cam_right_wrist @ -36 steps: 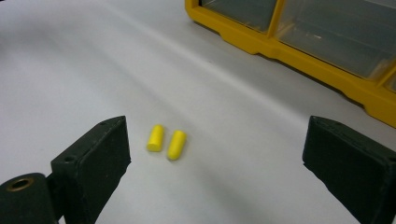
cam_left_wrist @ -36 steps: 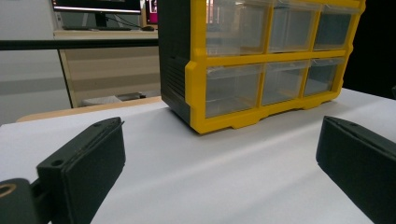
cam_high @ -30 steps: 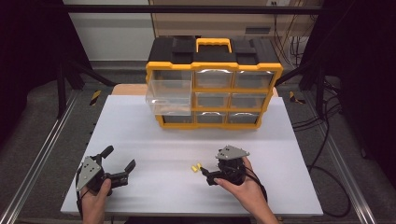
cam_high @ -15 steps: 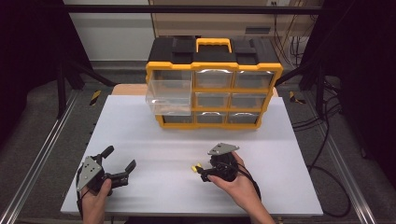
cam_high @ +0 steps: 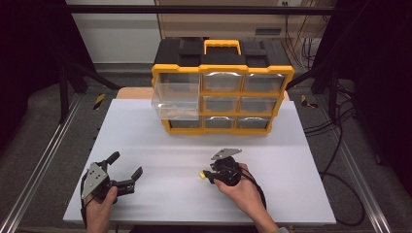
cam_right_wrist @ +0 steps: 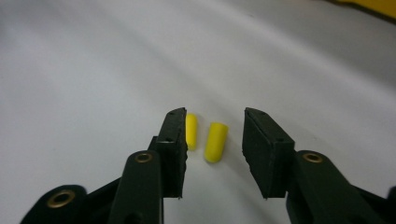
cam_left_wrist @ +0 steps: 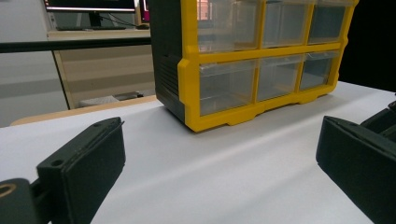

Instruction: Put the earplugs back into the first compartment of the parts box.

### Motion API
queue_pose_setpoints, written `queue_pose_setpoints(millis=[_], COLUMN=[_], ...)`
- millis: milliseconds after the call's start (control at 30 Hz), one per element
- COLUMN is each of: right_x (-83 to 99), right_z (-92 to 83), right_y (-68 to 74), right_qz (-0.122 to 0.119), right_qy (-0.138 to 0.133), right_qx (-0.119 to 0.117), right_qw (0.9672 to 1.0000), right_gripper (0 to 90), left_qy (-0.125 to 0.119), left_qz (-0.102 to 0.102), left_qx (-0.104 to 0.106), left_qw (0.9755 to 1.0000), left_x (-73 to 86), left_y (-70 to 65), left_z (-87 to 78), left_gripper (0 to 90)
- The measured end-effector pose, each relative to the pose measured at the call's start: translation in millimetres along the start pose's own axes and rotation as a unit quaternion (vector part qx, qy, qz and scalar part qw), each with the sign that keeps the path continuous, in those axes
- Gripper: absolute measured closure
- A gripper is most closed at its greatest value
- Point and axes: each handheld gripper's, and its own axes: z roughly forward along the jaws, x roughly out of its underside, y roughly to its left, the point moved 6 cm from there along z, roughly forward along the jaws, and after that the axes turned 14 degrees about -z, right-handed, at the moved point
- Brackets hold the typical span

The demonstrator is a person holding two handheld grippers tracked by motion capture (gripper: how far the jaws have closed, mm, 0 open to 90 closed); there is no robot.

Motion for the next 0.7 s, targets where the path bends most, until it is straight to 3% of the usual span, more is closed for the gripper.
queue_pose_setpoints(millis=[300, 700], right_x=[3.1, 7.3], right_z=[12.2, 18.9], right_y=[-0.6, -1.1], right_qz=[0.003, 0.011], right_qy=[0.013, 0.026], right_qx=[-0.007, 0.000], right_qw=[0.9999, 0.9996], right_gripper=[73.2, 79.7], left_qy=[0.002, 0.005], left_qz=[0.002, 0.004], left_qx=[0.002, 0.004], left_qw=[1.0000, 1.0000], left_x=[0.3, 0.9], left_y=[-0.6, -1.8], left_z=[0.6, 1.2], left_gripper=[1.0, 1.0])
